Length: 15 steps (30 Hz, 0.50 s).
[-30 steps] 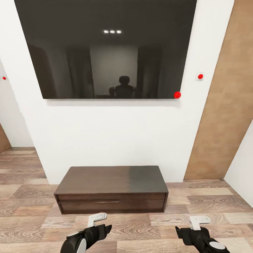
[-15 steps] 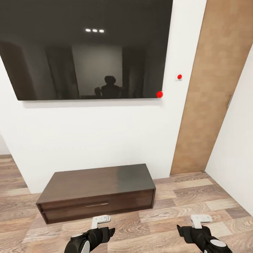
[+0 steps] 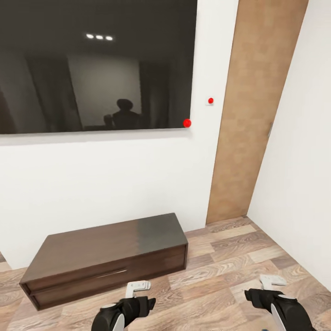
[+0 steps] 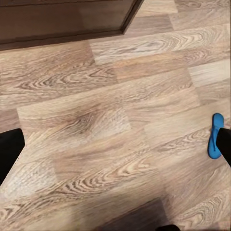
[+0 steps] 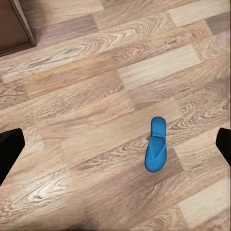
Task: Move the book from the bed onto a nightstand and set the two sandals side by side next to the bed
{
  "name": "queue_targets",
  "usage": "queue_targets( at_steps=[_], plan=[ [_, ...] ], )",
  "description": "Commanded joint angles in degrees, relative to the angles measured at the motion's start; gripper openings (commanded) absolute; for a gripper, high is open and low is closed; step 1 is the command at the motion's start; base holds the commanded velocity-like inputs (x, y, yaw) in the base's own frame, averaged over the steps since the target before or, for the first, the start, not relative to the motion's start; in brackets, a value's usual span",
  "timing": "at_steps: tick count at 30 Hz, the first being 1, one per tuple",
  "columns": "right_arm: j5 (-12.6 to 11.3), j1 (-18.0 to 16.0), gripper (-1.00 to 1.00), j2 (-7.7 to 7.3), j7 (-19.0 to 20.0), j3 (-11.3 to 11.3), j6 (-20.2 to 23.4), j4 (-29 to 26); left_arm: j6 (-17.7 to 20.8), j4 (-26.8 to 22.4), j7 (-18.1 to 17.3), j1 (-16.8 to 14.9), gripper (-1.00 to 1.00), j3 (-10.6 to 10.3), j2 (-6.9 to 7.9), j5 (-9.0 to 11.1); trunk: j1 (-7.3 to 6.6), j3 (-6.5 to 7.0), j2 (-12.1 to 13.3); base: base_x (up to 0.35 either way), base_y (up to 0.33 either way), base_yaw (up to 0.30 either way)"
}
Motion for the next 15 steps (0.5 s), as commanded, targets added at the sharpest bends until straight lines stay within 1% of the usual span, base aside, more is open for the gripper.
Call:
queue_targets(
  at_steps=[1, 3, 5, 9, 10, 14, 15],
  plan=[
    [-0.1, -0.4, 1.0, -0.19, 0.0, -0.1, 0.2, 0.5, 0.3, 0.0, 1.3, -0.1, 1.0, -0.5, -0.04, 0.5, 0.0, -0.06, 0.0, 0.0, 0.0, -0.262],
    [-0.1, -1.4, 1.0, -0.53, 0.0, -0.1, 0.2, 1.9, 0.3, 0.1, 3.2, -0.2, 1.0, -1.2, -0.07, 0.8, 0.0, -0.06, 0.0, 0.0, 0.0, -0.262],
    [-0.1, -2.8, 1.0, -0.84, 0.0, -0.2, 0.2, 4.1, 0.4, 0.1, 4.6, -0.3, 1.0, -1.6, 0.0, 1.7, 0.0, -0.06, 0.0, 0.0, 0.0, -0.262],
    [-0.1, -7.6, 1.0, -1.79, 0.1, -0.2, 0.1, 10.6, 0.5, -0.4, 6.4, -0.4, 1.0, -1.9, 0.22, 4.8, 0.0, -0.06, 0.0, 0.0, 0.0, -0.262],
    [-0.1, -7.6, 1.0, -1.79, 0.1, -0.2, 0.1, 10.6, 0.5, -0.4, 6.4, -0.4, 1.0, -1.9, 0.22, 4.8, 0.0, -0.06, 0.0, 0.0, 0.0, -0.262],
    [-0.2, -12.5, 1.0, -3.42, 0.2, -0.2, 0.0, 18.1, 0.5, -0.9, 8.2, -0.4, 1.0, -2.0, 0.34, 8.3, 0.0, -0.06, 0.0, 0.0, 0.0, -0.262],
    [-0.2, -12.5, 1.0, -3.42, 0.2, -0.2, 0.0, 18.1, 0.5, -0.9, 8.2, -0.4, 1.0, -2.0, 0.34, 8.3, 0.0, -0.06, 0.0, 0.0, 0.0, -0.262]
  ],
)
